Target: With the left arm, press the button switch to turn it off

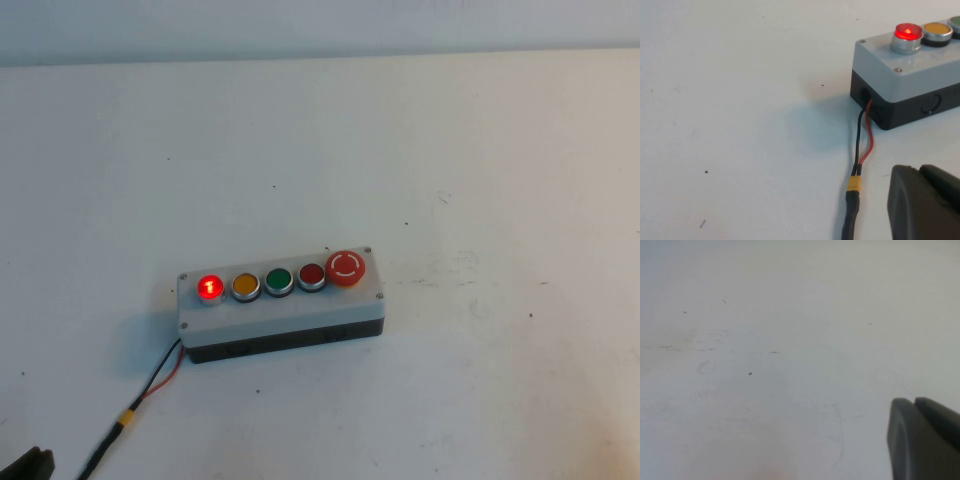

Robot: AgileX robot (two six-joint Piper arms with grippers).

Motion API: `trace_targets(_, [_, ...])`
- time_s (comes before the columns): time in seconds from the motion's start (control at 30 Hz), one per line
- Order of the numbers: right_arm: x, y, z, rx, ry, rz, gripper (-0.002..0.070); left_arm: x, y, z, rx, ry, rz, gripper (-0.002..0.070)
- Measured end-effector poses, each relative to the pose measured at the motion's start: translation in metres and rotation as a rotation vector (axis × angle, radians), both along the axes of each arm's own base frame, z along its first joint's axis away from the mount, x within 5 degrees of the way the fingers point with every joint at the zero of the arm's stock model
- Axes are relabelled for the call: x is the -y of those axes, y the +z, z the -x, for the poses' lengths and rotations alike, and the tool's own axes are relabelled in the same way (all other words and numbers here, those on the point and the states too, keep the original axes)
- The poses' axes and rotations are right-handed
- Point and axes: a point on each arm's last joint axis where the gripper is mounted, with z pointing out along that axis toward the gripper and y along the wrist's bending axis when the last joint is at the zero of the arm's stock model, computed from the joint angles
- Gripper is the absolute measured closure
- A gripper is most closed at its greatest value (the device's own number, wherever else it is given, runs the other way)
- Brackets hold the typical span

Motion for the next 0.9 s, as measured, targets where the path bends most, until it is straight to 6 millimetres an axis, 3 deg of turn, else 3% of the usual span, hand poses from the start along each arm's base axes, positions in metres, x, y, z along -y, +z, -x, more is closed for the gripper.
trace_targets(0.23, [0.000,0.000,0.000,0.000,0.000,0.000,0.0692,0.002,0.003,0.000,0.006,-0.002,0.083,0.0677])
trace_targets(0.43, [0.000,0.000,0.000,0.000,0.000,0.000,0.0692,0.008,0.016,-0.001,0.034,0.020,0.464,0.0677])
trace_targets(0.57, [0.000,0.000,0.000,0.000,0.000,0.000,0.0692,0.007,0.023,-0.002,0.064,0.039,0.631,0.0677])
trace_targets(0.8, [0.000,0.000,0.000,0.000,0.000,0.000,0.0692,0.007,0.028,-0.002,0.077,0.044,0.679,0.0677])
trace_targets(0.9, [0.000,0.000,0.000,0.000,0.000,0.000,0.0692,0.010,0.046,0.000,0.048,0.011,0.660,0.0677])
